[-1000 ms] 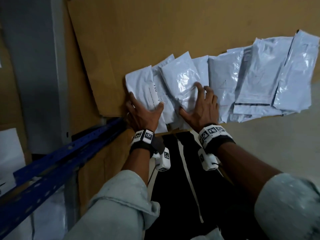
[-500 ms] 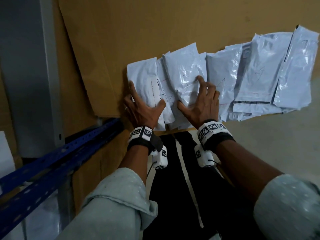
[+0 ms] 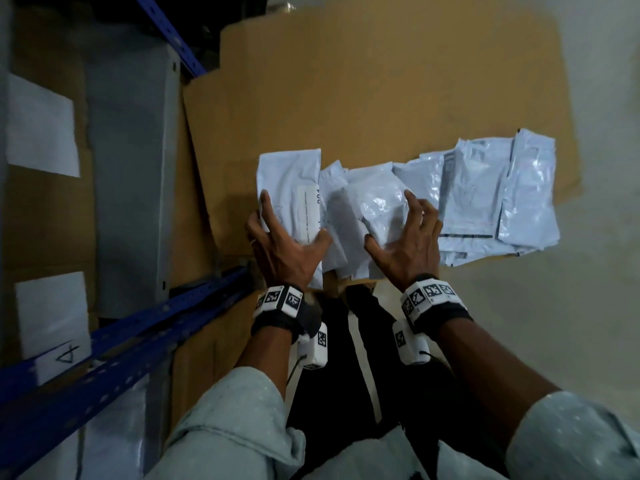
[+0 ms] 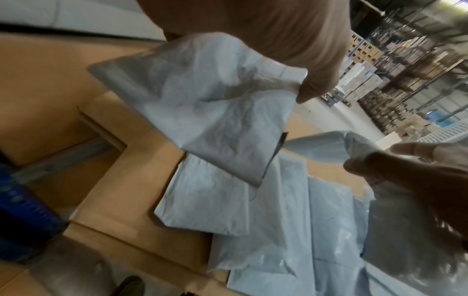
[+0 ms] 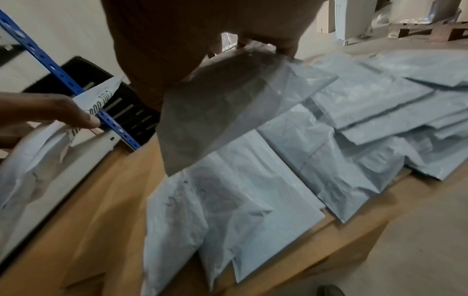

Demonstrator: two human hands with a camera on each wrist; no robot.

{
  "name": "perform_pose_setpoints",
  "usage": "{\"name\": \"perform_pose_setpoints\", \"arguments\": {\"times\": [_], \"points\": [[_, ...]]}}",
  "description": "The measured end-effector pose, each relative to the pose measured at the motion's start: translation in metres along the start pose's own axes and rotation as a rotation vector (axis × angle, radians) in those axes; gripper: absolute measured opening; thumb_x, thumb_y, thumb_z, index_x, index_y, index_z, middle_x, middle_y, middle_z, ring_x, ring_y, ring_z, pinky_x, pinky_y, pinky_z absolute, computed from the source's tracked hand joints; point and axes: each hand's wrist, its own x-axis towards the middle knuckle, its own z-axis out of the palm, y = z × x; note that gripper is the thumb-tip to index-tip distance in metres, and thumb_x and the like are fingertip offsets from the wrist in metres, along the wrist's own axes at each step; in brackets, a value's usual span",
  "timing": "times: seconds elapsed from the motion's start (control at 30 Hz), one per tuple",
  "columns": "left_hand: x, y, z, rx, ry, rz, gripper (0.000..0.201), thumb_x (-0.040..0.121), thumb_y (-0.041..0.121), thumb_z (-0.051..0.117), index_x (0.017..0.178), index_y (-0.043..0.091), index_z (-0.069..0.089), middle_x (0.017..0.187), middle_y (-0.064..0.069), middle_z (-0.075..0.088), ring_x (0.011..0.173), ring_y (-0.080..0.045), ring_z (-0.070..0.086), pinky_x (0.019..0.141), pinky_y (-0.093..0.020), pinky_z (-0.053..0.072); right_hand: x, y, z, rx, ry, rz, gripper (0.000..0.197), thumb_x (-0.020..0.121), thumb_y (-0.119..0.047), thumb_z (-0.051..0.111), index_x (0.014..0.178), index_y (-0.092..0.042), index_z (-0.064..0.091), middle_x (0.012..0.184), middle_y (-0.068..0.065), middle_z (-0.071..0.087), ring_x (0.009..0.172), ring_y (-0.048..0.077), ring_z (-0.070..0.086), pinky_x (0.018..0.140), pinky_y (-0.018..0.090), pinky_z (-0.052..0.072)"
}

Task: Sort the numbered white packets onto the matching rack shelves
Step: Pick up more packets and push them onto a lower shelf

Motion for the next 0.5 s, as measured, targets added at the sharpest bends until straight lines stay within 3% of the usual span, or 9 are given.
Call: {"name": "perform_pose_setpoints", "arguments": {"times": [0.13, 0.37, 0.5], "points": [[-0.018, 0.022, -0.04, -0.019, 0.031, 0.006, 0.118, 0.059, 0.049, 0.083, 0.156, 0.028, 0.021, 0.141, -0.013, 0.032, 0.115, -0.035, 0.047, 0.097, -0.048, 0.046, -0.02, -0.021, -0.038, 0.063, 0.045, 0.004, 0.097, 0.07, -0.056, 0.072, 0.153, -0.026, 0.031, 0.145, 0.009, 0.033, 0.128, 0.034, 0.036, 0.096, 0.059, 0.048], [-0.042, 0.055, -0.088, -0.065, 0.054, 0.081, 0.115, 0.06, 0.048, 0.083, 0.155, 0.026, 0.023, 0.144, -0.01, 0.03, 0.122, -0.031, 0.043, 0.099, -0.05, 0.046, -0.045, -0.059, -0.082, 0.122, 0.103, -0.075, 0.096, 0.07, -0.06, 0.068, 0.151, -0.021, 0.033, 0.144, 0.012, 0.033, 0.132, 0.036, 0.036, 0.104, 0.059, 0.043], [-0.054, 0.065, -0.113, -0.099, 0.104, 0.128, 0.115, 0.06, 0.048, 0.083, 0.155, 0.026, 0.023, 0.145, -0.009, 0.028, 0.12, -0.027, 0.041, 0.096, -0.051, 0.048, -0.059, -0.069, -0.101, 0.161, 0.135, -0.116, 0.096, 0.071, -0.053, 0.074, 0.152, -0.022, 0.032, 0.148, 0.007, 0.029, 0.135, 0.035, 0.033, 0.102, 0.057, 0.046]]}}
